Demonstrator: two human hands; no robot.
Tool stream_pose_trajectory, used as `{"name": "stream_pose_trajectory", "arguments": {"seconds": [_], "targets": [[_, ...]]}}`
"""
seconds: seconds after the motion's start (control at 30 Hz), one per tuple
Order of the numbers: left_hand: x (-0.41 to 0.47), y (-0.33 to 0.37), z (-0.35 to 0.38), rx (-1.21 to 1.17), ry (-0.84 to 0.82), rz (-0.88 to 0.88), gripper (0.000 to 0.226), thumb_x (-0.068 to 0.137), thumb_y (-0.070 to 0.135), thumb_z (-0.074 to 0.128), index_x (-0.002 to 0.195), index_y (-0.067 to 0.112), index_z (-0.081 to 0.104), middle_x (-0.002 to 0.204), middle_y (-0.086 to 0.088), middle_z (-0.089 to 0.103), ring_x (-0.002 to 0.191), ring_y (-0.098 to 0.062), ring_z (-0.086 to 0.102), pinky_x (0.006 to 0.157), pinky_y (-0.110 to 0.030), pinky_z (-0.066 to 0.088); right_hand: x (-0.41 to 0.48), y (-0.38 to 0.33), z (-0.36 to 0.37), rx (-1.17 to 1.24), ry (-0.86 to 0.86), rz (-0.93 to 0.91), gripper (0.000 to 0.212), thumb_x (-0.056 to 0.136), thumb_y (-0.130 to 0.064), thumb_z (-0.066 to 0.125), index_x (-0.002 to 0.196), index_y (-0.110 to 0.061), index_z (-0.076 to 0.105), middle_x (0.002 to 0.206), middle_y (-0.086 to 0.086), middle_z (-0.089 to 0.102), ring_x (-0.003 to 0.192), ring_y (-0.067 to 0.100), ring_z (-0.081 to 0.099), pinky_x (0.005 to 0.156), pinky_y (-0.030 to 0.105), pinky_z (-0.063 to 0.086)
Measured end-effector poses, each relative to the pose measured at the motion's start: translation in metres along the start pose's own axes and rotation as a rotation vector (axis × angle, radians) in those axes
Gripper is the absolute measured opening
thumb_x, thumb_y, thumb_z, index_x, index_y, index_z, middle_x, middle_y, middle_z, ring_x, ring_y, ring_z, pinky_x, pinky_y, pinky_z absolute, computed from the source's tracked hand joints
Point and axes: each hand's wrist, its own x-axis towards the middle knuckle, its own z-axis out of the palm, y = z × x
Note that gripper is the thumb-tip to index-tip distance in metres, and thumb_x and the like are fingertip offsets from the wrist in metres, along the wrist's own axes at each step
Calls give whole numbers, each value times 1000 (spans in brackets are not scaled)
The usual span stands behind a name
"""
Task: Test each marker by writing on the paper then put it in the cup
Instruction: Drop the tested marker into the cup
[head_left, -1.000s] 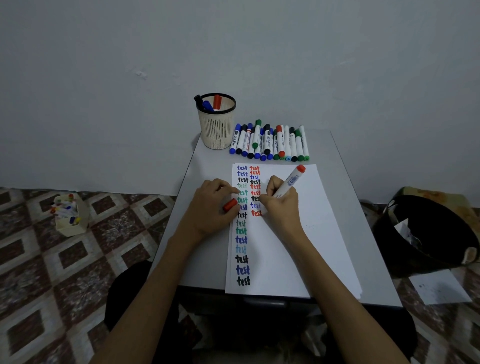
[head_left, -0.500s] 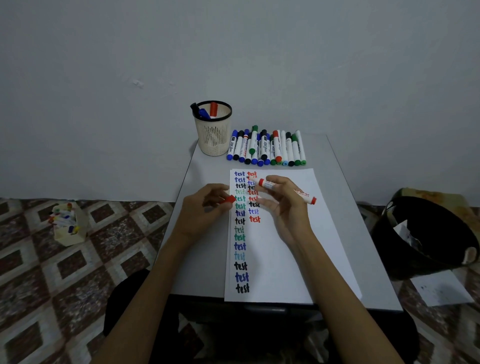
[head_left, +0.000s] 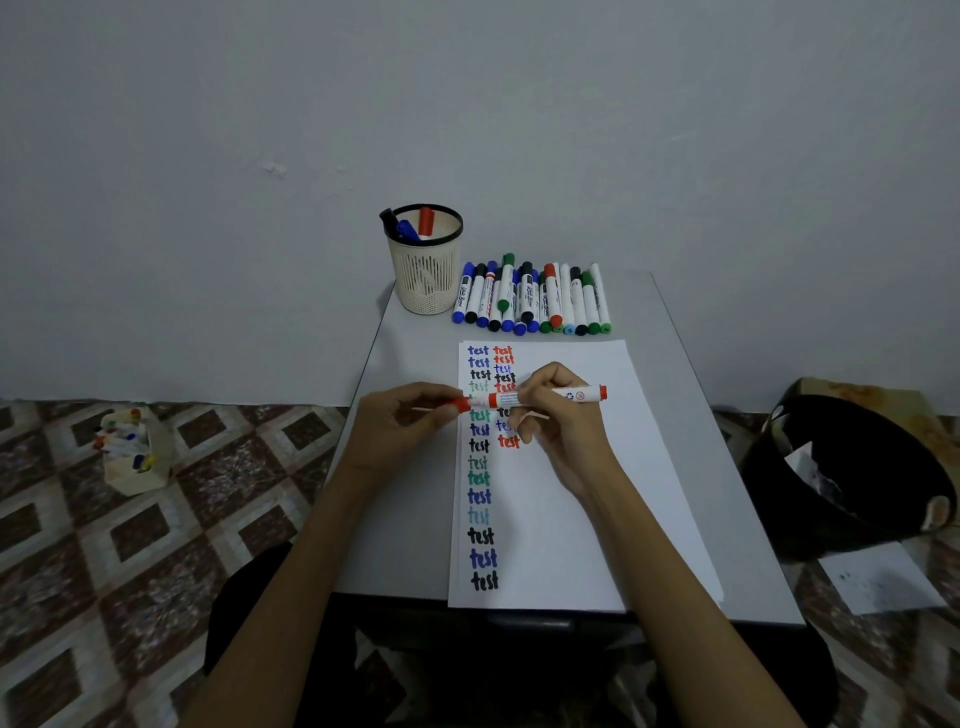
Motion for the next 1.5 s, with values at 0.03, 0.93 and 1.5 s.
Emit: {"name": "stream_pose_trajectory", "arguments": {"seconds": [0.03, 0.93, 1.5], "targets": [[0, -1, -1, -6, 2, 7, 20, 81, 13, 67, 101, 12, 69, 97, 1, 71, 91, -15, 67, 78, -25, 55, 0, 0, 1, -15, -4, 15, 16, 87, 13, 52, 80, -1, 55, 68, 18, 64, 52, 22, 63, 45, 26, 51], [-1, 4, -4, -163, 45, -89, 20, 75, -1, 68, 91, 11, 70, 77, 2, 73, 72, -19, 71, 68, -19, 55, 3, 5, -21, -432, -99, -14, 16, 86, -9, 69, 97, 1, 73, 64, 7, 69, 43, 20, 51, 45, 24, 36], [4, 2, -6, -117, 270, 63, 24, 78, 4, 66, 102, 4, 65, 100, -7, 68, 89, -17, 67, 77, -20, 53, 28, -18, 19, -1167, -167, -176, 15, 77, -36, 78, 80, -26, 66, 74, -16, 66, 66, 7, 58, 65, 36, 51]]}}
